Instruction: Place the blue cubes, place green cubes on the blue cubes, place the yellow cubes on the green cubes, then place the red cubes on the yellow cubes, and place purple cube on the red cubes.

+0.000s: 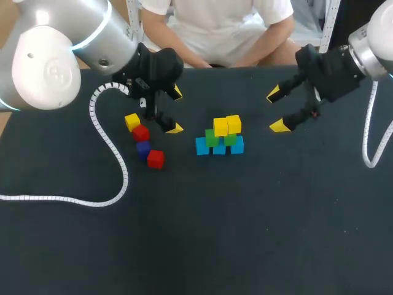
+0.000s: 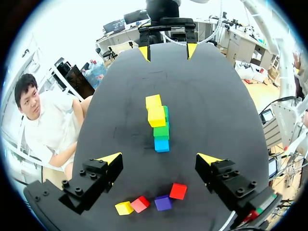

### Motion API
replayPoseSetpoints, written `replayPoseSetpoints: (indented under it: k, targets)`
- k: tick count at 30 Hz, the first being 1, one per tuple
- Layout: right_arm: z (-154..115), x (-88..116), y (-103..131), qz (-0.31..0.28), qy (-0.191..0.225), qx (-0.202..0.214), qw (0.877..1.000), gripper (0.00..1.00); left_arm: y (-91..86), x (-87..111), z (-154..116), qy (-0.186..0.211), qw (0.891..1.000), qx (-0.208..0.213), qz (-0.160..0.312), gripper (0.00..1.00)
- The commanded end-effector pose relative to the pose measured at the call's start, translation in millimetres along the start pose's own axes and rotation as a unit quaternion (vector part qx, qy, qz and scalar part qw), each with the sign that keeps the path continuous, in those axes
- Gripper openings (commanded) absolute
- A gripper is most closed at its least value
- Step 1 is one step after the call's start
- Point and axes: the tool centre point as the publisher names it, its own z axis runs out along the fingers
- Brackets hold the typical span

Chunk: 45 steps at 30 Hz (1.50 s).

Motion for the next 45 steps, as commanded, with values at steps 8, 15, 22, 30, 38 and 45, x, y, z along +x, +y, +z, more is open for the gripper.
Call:
replayPoseSetpoints:
  k: [8,15,22,30,38,45]
  targets:
    - [0,0,1,0.000,0.000,0.002,1.000,1.00,7.0,4.1,-2,0.007,1.000,-0.003,-0.004,1.00]
    - [0,0,1,0.000,0.000,0.002,1.000,1.00,20.3,14.4,-12,0.029,0.999,0.008,-0.014,1.00]
    - [0,0,1,0.000,0.000,0.002,1.000,1.00,30.1,33.6,-22,0.075,0.996,0.015,-0.036,1.00]
    - [0,0,1,0.000,0.000,0.002,1.000,1.00,36.1,67.0,-27,0.095,0.993,0.012,-0.073,1.00]
    - [0,0,1,0.000,0.000,0.002,1.000,1.00,37.9,98.4,-28,0.116,0.990,0.004,-0.085,1.00]
    - [0,0,1,0.000,0.000,0.002,1.000,1.00,28.5,130.0,-25,0.138,0.982,0.017,-0.126,1.00]
